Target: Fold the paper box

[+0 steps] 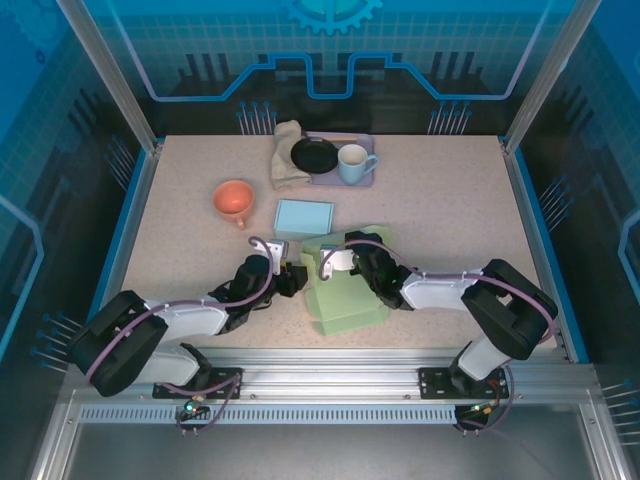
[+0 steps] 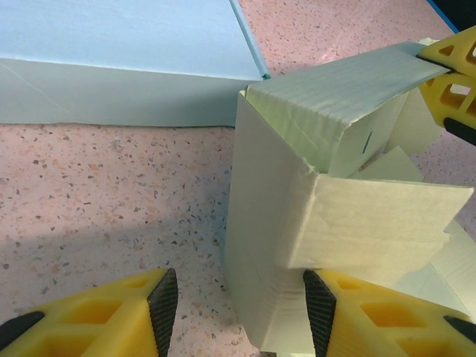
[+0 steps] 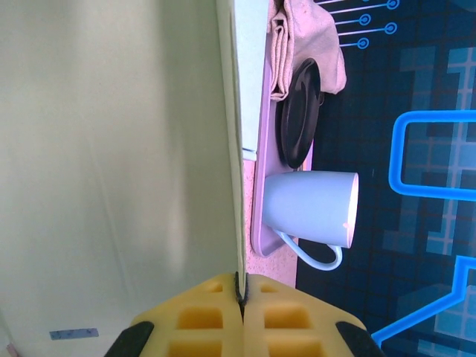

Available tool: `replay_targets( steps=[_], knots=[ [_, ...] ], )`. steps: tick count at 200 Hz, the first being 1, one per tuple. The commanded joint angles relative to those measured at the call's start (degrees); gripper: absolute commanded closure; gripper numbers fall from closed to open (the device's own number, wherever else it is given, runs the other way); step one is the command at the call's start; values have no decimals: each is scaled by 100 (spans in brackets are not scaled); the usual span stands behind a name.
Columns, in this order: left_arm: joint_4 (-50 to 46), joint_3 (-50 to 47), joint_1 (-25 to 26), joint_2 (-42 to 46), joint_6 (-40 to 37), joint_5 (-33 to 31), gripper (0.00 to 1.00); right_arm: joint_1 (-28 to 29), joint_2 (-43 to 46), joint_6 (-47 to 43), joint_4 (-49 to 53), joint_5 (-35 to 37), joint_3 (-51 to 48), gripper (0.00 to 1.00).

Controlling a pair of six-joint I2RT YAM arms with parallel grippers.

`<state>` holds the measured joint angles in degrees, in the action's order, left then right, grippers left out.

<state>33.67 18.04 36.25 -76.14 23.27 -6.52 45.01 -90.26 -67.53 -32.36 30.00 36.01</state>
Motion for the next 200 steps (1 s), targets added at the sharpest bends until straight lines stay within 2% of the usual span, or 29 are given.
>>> replay_targets(
  steps=[1, 96, 122, 155, 200],
  knots=[
    [-39, 200, 42, 42, 73, 46, 48, 137, -32, 156, -396, 21, -145, 100],
    [-111, 340, 207, -108, 134, -142, 47, 266, -133, 383, -930, 189, -440, 100],
    [-261, 427, 225, -162, 168, -305, 43, 279, -282, 424, -1183, 217, -559, 100],
    [-466, 506, 242, -292, 233, -660, 37, 351, -361, 415, -982, 235, -492, 100],
    [-450, 498, 249, -370, 239, -657, 36, 378, -114, 512, -920, 216, -560, 100]
  ],
)
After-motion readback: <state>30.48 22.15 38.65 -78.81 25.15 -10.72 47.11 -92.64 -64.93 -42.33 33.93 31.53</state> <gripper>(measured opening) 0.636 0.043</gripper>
